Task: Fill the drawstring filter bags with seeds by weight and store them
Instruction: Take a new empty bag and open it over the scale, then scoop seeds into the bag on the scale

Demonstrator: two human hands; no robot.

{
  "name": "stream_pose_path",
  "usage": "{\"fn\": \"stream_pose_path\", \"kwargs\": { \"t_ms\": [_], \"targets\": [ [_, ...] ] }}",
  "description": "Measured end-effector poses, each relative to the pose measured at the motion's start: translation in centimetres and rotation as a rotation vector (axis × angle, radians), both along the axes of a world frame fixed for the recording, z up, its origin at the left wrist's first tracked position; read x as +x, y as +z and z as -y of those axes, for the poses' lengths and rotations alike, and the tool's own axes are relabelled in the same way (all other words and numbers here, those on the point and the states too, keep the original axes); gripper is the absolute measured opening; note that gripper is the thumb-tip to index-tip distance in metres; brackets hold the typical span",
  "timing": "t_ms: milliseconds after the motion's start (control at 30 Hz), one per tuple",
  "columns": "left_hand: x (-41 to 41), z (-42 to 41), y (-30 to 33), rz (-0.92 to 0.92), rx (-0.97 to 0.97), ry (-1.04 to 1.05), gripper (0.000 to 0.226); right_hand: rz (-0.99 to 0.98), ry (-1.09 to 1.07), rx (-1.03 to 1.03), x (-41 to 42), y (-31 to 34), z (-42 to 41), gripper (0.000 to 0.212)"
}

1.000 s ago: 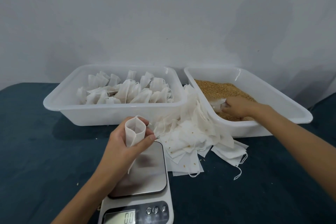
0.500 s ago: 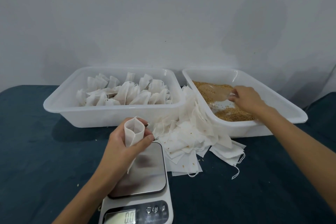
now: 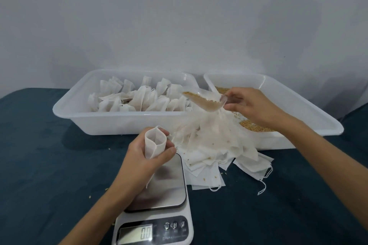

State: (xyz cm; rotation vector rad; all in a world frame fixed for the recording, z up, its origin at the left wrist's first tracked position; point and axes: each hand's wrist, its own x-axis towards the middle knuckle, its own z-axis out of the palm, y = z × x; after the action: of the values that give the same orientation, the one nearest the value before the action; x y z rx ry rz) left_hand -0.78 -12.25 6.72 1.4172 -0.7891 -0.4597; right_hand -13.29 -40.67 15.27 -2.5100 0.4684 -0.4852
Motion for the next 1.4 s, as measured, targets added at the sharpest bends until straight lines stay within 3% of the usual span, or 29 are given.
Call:
{"fn": "stream_pose_path", "kwargs": {
  "t_ms": [200, 433, 900, 1267, 1400],
  "targets": [
    [0.1, 0.0, -0.2, -0.054, 0.034, -0.012, 0.034, -0.073, 0.212, -0.046, 0.0, 1.5, -3.6, 0.018],
    [0.3, -0.1, -0.1, -0.077, 0.042, -0.020, 0.033, -0.094, 0.272, -0.160, -0.3, 3.5, -5.3, 0.025],
    [-0.1, -0.1, -0.2, -0.090, 0.052, -0.037, 0.039, -0.113, 0.203, -0.597, 0.3, 5.5, -6.5, 0.031],
    [0.0, 0.2, -0.5, -0.059, 0.094, -0.015, 0.055, -0.108, 0.228, -0.673, 0.6, 5.7, -8.1, 0.032],
    [0.0, 0.2, -0.5, -0.043, 0.086, -0.015, 0.047, -0.098, 0.227, -0.693, 0.6, 5.7, -8.3, 0.032]
  ]
}}
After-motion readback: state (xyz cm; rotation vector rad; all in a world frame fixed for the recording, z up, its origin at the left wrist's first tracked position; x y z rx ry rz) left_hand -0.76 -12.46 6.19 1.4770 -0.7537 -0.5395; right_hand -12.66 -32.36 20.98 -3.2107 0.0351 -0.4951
